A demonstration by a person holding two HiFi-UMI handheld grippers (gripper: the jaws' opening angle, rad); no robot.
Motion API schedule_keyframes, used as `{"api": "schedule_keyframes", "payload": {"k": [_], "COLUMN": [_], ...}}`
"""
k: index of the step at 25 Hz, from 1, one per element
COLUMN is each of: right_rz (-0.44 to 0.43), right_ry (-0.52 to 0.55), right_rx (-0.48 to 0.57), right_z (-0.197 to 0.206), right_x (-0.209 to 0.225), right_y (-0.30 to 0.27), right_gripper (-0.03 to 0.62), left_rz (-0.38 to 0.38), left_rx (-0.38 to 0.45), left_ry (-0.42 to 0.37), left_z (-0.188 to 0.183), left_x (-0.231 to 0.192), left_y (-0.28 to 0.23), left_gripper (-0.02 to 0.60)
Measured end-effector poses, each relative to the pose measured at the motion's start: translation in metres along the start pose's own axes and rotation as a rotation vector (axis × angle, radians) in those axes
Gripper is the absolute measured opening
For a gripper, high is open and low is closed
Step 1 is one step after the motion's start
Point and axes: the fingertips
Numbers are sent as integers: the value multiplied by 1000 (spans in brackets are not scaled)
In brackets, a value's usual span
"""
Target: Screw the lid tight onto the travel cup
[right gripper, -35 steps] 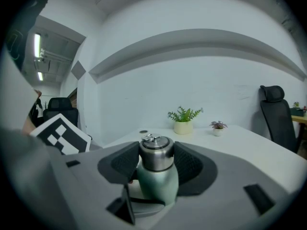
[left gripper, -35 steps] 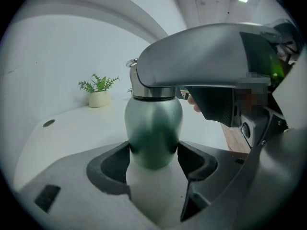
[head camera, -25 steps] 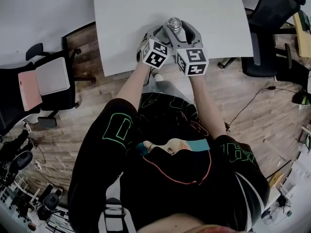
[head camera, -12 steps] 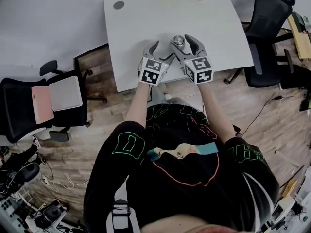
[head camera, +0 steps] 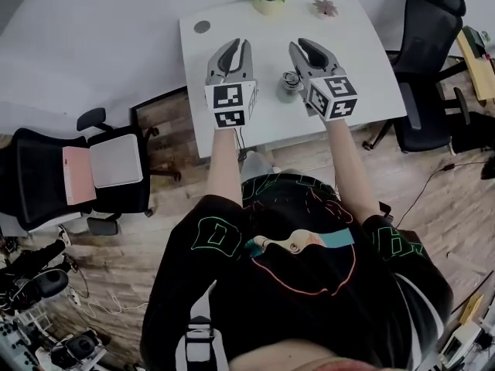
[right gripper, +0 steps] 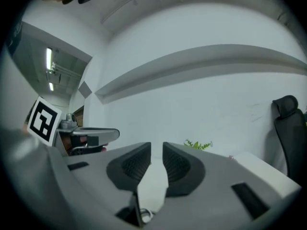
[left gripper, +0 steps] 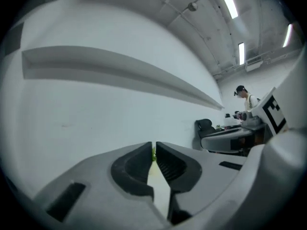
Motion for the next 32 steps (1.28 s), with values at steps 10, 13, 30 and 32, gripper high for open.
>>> {"api": "schedule_keyframes", "payload": {"k": [10, 13, 30, 32], "right_rz": [48, 90, 119, 118], "right_ry": [3, 28, 83, 87], "right_rx": [126, 79, 60, 61], "right_z": [-86, -88, -94, -96], "right_x": [4, 5, 12, 13], "right_y": [-21, -15, -4, -6], "right_gripper": [5, 5, 4, 5], "left_rz": [-172, -171, -160, -158], "left_rx": [75, 84, 87, 88], "left_ry": [107, 120, 47, 46], "left_z": [-76, -81, -83, -84], "left_x": [-26, -29, -20, -20], "left_y": [-11, 0, 3, 1], "left_gripper": [8, 8, 8, 8]}}
Point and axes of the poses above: the fingertips, and each gripper's own axes: y backward along the fingers, x to its right, z out of its underside, and after that the axes turned 14 degrees about -z, right-handed
